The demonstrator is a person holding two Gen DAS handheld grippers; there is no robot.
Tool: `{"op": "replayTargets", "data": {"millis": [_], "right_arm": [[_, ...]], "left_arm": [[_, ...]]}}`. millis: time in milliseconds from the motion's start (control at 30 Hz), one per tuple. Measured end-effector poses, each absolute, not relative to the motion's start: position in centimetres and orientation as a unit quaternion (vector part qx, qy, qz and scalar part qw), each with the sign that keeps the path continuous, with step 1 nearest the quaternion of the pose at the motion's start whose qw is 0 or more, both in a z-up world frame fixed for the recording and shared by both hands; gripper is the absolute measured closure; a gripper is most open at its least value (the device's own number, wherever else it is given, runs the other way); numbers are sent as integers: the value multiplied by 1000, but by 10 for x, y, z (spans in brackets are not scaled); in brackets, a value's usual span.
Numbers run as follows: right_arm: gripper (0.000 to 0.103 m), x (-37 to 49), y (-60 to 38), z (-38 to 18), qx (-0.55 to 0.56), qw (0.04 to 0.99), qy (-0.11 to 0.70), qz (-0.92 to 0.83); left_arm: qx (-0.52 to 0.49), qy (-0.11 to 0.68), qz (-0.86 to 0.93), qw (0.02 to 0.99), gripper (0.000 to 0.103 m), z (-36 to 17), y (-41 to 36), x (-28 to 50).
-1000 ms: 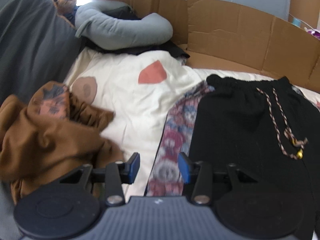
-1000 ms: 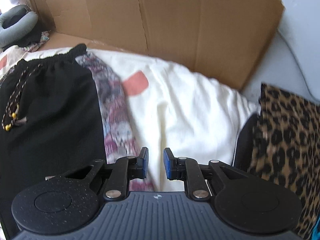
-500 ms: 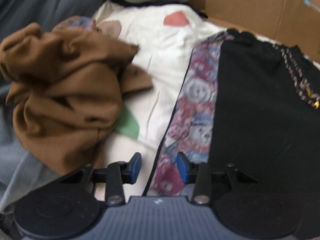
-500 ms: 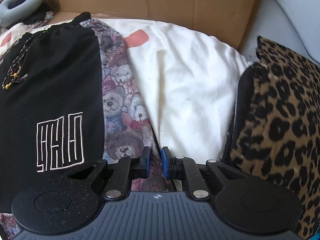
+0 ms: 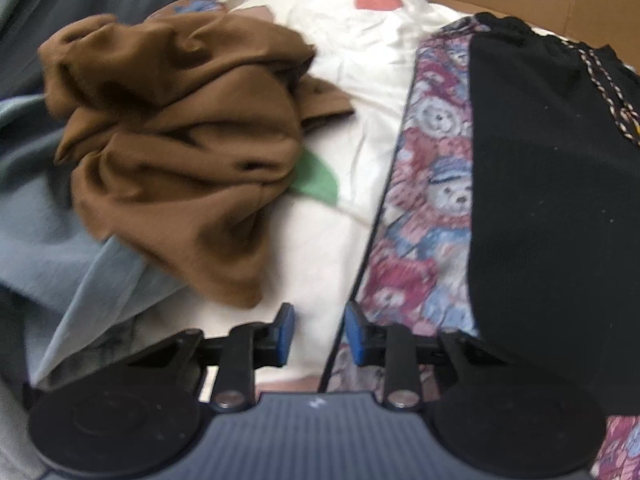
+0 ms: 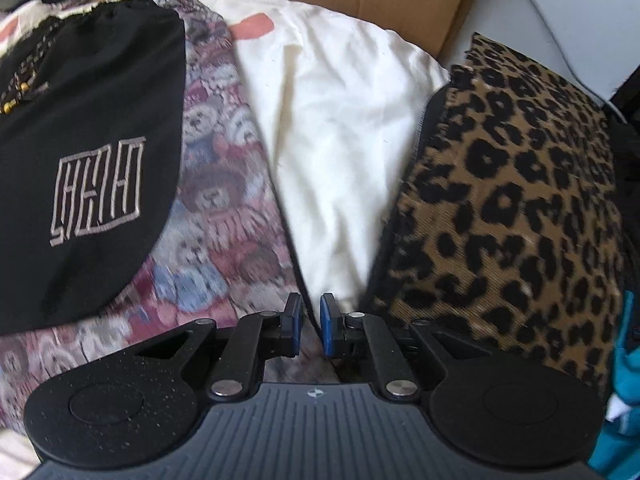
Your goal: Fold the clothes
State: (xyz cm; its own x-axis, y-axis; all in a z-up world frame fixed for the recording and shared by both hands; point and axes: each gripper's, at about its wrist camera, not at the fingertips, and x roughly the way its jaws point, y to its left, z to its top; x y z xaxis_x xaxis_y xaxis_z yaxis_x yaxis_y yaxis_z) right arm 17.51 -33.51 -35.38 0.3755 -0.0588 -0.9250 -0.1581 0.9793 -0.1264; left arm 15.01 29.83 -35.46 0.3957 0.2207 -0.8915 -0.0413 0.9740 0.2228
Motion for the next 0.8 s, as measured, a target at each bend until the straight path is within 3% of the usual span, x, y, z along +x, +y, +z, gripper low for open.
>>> {"op": "replayTargets", "data": {"millis": [267,367,433,500,633,700,800], "right_arm": [[87,159,-334,-319,-67,848,525,36],[87,154,-323,-313,-52,855,515,45],[87,155,-314,-315,-48,854,515,50],[87,155,-305,-318,-41,855,515,52],[85,157,-289,-326,-15,856,514,57],[85,160,-280,-331,-2,857,512,56],[83,163,-265,-336,1,862,504,51]], "left_arm": [[46,527,72,845,88,-326,305,118],[36,513,58,856,83,-316,293,113],[29,508,47,860,77,-317,285,113],[29,504,38,862,65,-322,272,117],[27,498,17,866,60,-334,244,125],[19,496,5,868,46,-338,233,129],[16,489,-15,872,36,-342,215,135]]}}
